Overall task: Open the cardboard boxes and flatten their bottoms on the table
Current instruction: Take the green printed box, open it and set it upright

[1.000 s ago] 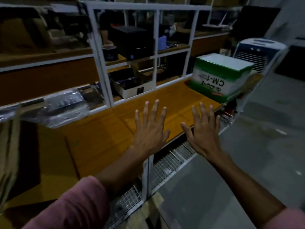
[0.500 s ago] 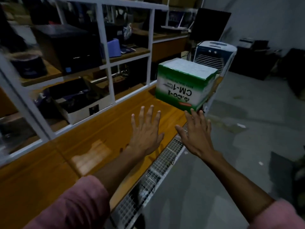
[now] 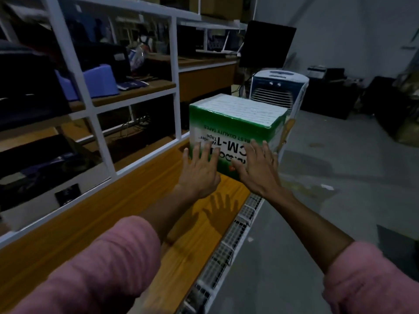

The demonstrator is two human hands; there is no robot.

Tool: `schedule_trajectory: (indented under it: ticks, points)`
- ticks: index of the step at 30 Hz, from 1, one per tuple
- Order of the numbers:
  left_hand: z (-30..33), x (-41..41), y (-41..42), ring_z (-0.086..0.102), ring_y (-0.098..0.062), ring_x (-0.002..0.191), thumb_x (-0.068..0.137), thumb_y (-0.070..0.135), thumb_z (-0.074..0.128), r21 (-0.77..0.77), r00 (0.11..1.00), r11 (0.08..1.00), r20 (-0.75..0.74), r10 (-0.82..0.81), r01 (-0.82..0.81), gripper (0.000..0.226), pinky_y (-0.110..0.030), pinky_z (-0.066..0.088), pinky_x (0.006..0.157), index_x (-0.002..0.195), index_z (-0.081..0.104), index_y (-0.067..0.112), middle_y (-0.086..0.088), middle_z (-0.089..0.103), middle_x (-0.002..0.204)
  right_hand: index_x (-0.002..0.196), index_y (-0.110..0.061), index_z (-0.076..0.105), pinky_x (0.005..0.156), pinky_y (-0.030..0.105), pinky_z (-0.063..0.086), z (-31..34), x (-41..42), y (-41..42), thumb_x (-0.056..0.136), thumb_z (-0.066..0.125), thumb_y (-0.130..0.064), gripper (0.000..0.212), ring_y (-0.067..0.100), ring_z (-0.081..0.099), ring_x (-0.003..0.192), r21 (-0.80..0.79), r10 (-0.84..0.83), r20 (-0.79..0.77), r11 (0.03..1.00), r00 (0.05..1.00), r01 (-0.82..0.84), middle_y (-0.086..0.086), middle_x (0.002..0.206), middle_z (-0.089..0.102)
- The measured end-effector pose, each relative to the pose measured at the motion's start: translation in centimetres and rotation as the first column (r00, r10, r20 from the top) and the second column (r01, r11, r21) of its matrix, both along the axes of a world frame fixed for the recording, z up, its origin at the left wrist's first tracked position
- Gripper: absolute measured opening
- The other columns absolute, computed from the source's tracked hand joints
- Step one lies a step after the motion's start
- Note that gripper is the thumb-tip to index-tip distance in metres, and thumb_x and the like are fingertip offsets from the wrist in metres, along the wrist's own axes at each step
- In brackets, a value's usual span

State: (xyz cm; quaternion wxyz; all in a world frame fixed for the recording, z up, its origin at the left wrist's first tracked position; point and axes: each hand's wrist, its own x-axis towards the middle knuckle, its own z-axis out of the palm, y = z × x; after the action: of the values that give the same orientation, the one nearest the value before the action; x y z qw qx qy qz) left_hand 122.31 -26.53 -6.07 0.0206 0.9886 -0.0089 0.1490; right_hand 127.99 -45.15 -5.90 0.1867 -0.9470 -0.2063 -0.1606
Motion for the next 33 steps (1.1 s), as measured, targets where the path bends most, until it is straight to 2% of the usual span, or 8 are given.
schedule_trajectory:
  ticks: [10,14,16,20,24,26,29,33]
  points:
    - [0.2,15.3,-3.2,-0.015,-0.033,0.154,0.098,0.040,0.051,-0.061,0.993,0.998,-0.115,-0.038,0.031,0.088,-0.060,-0.001,0.123,0.161,-0.004,0.014,-0.010,-0.014,0.169,0.161,-0.022,0.006,0.112,0.077,0.002,-0.9,16.7,-0.4,0.099,0.029,-0.066,0.079,0.035,-0.018,0.153,-0.154,-0.043,0.024,0.987,0.999,0.046,0.001,0.170,-0.004]
    - [0.0,17.5,-4.0,-0.020,-0.030,0.154,0.097,0.033,0.052,-0.095,0.996,0.993,-0.060,-0.071,0.065,0.091,-0.059,-0.002,0.123,0.161,-0.010,0.015,-0.007,-0.021,0.168,0.154,-0.019,0.026,0.111,0.077,0.020,-1.5,18.5,0.1,0.096,0.035,-0.061,0.071,0.038,0.013,0.150,-0.117,-0.036,0.053,0.992,0.998,0.042,0.007,0.157,0.028]
    - [-0.2,17.8,-3.8,-0.020,-0.029,0.154,0.100,0.034,0.046,-0.076,0.995,0.992,-0.008,-0.098,0.097,0.085,-0.058,-0.004,0.124,0.161,-0.010,0.013,-0.008,-0.019,0.168,0.144,-0.020,0.038,0.106,0.067,0.035,-1.6,17.3,0.2,0.094,0.033,-0.058,0.063,0.035,0.029,0.138,-0.082,-0.023,0.126,0.996,0.992,0.034,0.006,0.142,0.042]
    - [-2.3,15.3,-3.1,-0.010,-0.033,0.155,0.102,0.035,0.040,-0.034,0.994,0.994,-0.001,-0.105,0.105,0.076,-0.058,0.007,0.124,0.161,-0.003,0.012,-0.015,-0.008,0.168,0.136,-0.023,0.047,0.103,0.061,0.039,-2.7,11.6,0.6,0.097,0.039,-0.049,0.048,0.030,0.032,0.130,-0.030,0.007,0.238,1.000,0.971,0.000,0.003,0.133,0.048]
    - [-5.1,8.0,-1.8,0.037,-0.036,0.138,0.096,0.033,0.049,-0.055,0.989,0.998,0.146,-0.023,0.031,0.055,-0.057,0.035,0.107,0.146,0.035,0.015,-0.017,0.038,0.148,0.127,-0.019,0.056,0.103,0.060,0.037,-5.6,4.4,2.2,0.097,0.048,-0.040,0.038,0.031,0.041,0.122,-0.043,0.088,0.282,0.996,0.955,-0.079,0.004,0.125,0.050]
    - [-5.7,4.2,-0.1,0.048,-0.033,0.124,0.091,0.029,0.056,-0.020,0.981,1.000,0.192,-0.020,0.024,0.049,-0.054,0.041,0.097,0.137,0.045,0.015,-0.012,0.049,0.136,0.121,-0.018,0.061,0.098,0.058,0.040,-7.2,0.5,3.0,0.096,0.051,-0.037,0.033,0.030,0.046,0.115,0.010,0.106,0.276,0.994,0.955,-0.113,0.006,0.118,0.055]
    - [-5.3,-1.2,2.6,0.048,-0.033,0.122,0.085,0.026,0.063,-0.014,0.972,1.000,0.235,0.007,-0.004,0.055,-0.052,0.041,0.097,0.137,0.047,0.014,-0.012,0.049,0.137,0.121,-0.018,0.063,0.093,0.054,0.042,-7.2,-4.7,4.0,0.092,0.060,-0.036,0.034,0.029,0.046,0.111,0.102,0.045,0.277,0.992,0.960,-0.076,0.008,0.116,0.055]
    - [-2.6,-6.4,5.6,0.034,-0.036,0.138,0.089,0.039,0.051,-0.107,0.984,0.994,0.173,0.033,-0.015,0.067,-0.056,0.034,0.109,0.148,0.030,0.016,-0.013,0.030,0.154,0.127,-0.018,0.058,0.092,0.054,0.041,-3.1,-9.8,5.6,0.090,0.062,-0.034,0.040,0.034,0.045,0.110,0.102,0.013,0.347,0.994,0.938,-0.051,0.013,0.123,0.049]
